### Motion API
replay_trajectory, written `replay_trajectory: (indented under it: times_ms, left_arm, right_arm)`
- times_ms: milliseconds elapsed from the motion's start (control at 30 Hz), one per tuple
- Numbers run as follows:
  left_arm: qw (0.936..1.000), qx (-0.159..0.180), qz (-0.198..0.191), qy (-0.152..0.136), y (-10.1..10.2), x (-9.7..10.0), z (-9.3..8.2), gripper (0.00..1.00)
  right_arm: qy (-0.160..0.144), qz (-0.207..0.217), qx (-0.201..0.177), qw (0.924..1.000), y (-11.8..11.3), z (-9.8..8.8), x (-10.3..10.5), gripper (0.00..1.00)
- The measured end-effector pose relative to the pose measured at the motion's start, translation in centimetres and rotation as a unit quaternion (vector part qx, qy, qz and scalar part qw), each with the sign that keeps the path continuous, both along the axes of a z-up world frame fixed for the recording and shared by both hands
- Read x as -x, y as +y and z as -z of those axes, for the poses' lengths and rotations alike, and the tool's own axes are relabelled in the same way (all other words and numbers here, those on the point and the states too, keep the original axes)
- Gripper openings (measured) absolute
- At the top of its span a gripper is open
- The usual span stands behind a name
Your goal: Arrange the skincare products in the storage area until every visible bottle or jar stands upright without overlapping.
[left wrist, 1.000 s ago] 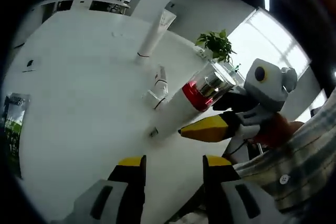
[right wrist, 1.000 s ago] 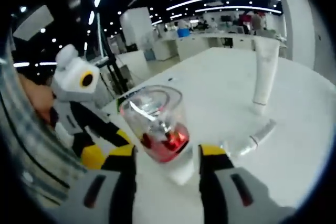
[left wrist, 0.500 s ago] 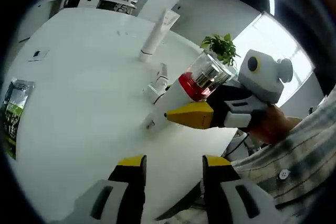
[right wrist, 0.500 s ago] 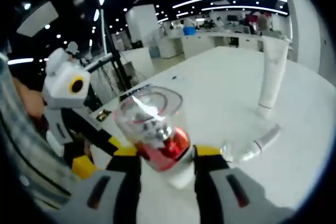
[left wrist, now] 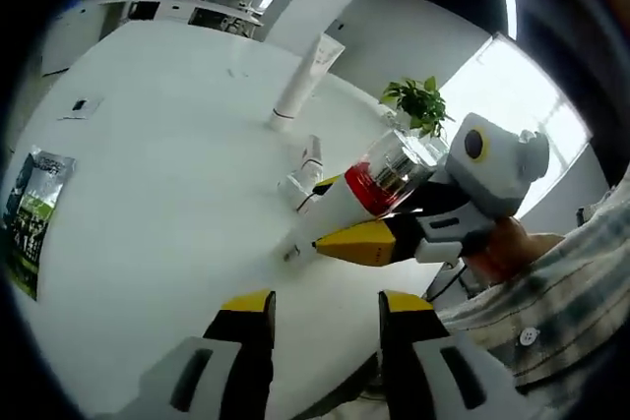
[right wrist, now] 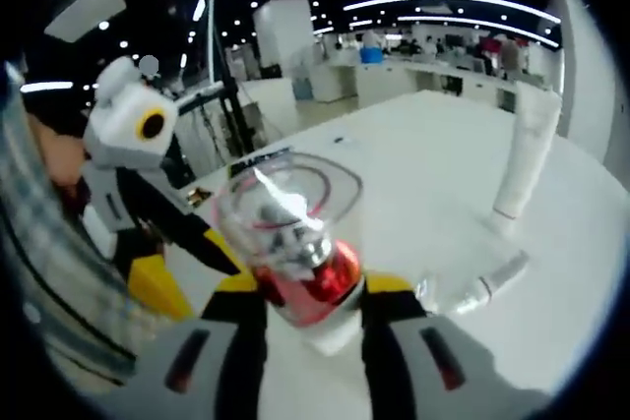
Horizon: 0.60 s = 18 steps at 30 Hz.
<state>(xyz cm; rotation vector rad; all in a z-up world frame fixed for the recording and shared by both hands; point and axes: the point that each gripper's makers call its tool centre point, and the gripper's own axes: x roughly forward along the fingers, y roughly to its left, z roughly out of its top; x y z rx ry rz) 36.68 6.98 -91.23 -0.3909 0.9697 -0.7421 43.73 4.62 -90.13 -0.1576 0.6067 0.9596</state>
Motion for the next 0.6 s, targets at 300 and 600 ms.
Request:
replay_trajectory:
  times_ms: [300,600]
  left_arm:
    - [0.9993,0.021,-0.032,0.005,0.6,0.1,-0.2,0.42]
    - [0.999,0.023,-0.039,-0.006,0.9,-0.4,-0.6,0.42]
  right_arm:
    - [0.008,-0.006,-0.002,0.9999,-0.5,-0.1,0.0,0.33]
    - [-0.002,-0.01,-0.009,0.9999,-0.2,-1.3,-0.3,0.33]
